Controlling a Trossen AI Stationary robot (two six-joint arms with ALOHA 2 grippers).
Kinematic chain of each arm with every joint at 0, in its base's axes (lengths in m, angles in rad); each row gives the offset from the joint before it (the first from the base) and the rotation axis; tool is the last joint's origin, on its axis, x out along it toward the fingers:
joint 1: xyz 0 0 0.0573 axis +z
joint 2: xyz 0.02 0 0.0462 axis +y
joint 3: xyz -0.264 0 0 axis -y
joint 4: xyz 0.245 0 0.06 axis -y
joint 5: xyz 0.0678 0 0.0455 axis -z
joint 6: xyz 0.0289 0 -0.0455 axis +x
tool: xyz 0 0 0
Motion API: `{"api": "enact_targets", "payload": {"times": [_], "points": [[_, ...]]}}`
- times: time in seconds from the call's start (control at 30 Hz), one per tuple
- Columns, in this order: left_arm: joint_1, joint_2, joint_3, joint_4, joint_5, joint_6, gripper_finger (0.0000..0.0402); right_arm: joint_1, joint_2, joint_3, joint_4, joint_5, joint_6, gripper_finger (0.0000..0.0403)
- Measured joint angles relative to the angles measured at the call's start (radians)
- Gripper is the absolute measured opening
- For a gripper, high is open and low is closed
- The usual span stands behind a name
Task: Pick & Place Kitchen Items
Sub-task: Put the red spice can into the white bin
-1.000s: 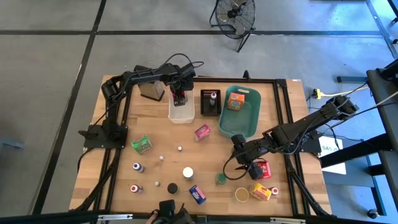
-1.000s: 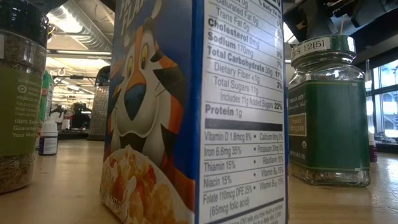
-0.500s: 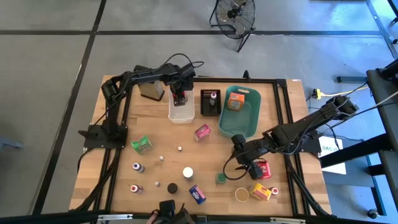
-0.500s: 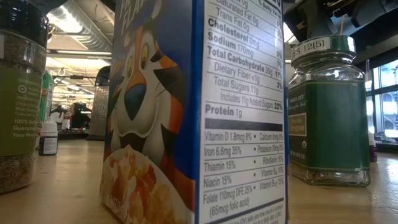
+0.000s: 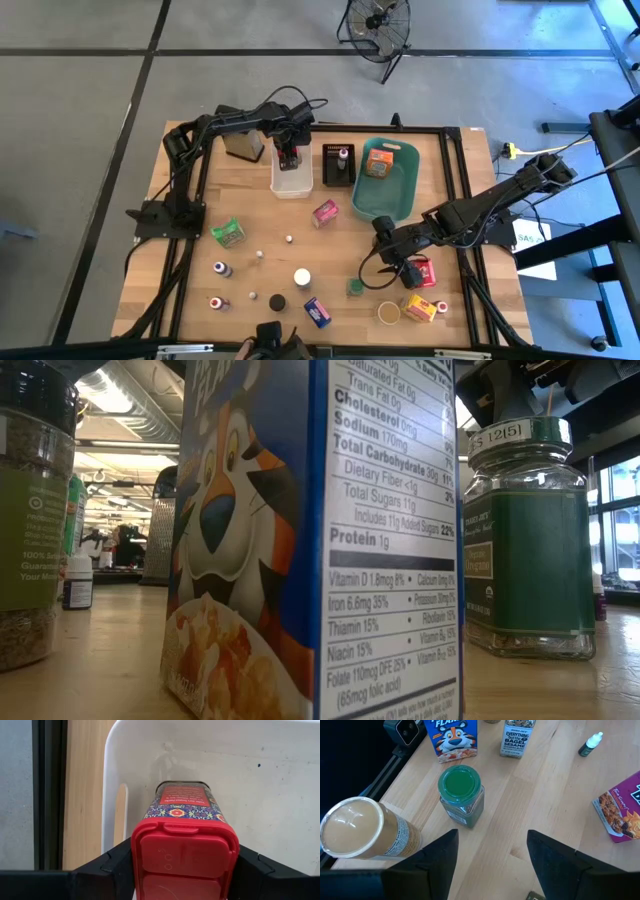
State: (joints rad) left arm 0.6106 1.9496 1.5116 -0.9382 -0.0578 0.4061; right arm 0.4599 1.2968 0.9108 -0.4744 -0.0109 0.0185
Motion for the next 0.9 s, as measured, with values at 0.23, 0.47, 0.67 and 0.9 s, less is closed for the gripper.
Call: {"api": "enact_targets", "payload": {"times": [0.23, 0.47, 0.67, 0.9], "points": [[0.000, 0.000, 0.000, 0.000, 0.000, -0.003, 0.0230, 0.000, 0.000, 0.000, 0.000, 0.000, 0.000, 0.0239], [0.000, 0.000, 0.000, 0.008, -0.001, -0.003, 0.0264, 0.000, 0.000, 0.000, 0.000, 0.000, 0.000, 0.0239], [0.000, 0.000, 0.000, 0.043, 0.000, -0.002, 0.0282, 0.000, 0.000, 0.000, 0.000, 0.000, 0.000, 0.0239], [0.000, -0.001, 0.000, 0.046, 0.001, -0.001, 0.0283, 0.000, 0.000, 0.000, -0.007, 0.000, 0.000, 0.0239]]}}
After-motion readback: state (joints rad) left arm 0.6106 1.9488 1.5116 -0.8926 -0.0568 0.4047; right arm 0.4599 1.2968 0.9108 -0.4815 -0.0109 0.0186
